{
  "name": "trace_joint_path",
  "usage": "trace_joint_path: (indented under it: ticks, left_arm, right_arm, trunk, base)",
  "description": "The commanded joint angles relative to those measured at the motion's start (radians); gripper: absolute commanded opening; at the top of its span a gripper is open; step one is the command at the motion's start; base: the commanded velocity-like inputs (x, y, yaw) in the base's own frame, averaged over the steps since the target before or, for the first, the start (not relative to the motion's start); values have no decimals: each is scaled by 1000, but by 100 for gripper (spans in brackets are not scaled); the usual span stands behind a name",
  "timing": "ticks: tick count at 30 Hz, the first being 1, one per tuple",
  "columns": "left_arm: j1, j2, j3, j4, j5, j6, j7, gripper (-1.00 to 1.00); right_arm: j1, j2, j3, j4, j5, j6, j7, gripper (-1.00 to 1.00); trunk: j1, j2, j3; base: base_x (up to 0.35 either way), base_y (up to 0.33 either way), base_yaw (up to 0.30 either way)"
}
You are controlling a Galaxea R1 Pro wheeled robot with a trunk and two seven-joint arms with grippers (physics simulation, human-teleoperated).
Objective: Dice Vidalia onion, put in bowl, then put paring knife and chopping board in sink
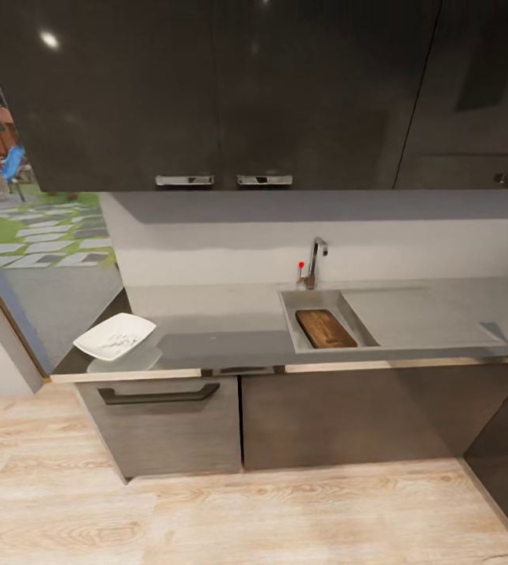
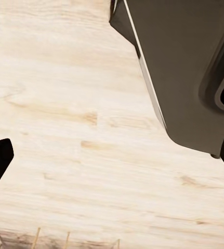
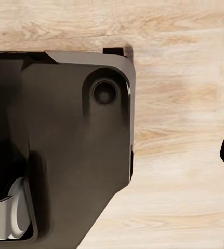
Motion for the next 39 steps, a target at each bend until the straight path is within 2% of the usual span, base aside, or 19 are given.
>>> trace_joint_path:
  ticks: [1, 16, 26, 39]
  left_arm:
    - [1, 0, 3, -4, 6, 4, 2, 100]
    - [1, 0, 3, -4, 6, 4, 2, 100]
    - [1, -1, 3, -4, 6, 4, 2, 100]
    - [1, -1, 3, -4, 6, 4, 2, 100]
  right_arm:
    - [-2, -1, 8, -4, -7, -1, -8, 100]
    - [-2, -5, 8, -7, -6, -5, -7, 100]
    - [-2, -1, 13, -3, 4, -91, -9, 100]
    - [-2, 12, 13, -4, 1, -101, -10, 100]
  trunk:
    - [1, -2, 0]
    - [1, -2, 23]
    - [1, -2, 25]
    - [1, -2, 25]
  base:
    - [0, 0, 0]
    - [0, 0, 0]
    - [0, 0, 0]
    - [0, 0, 0]
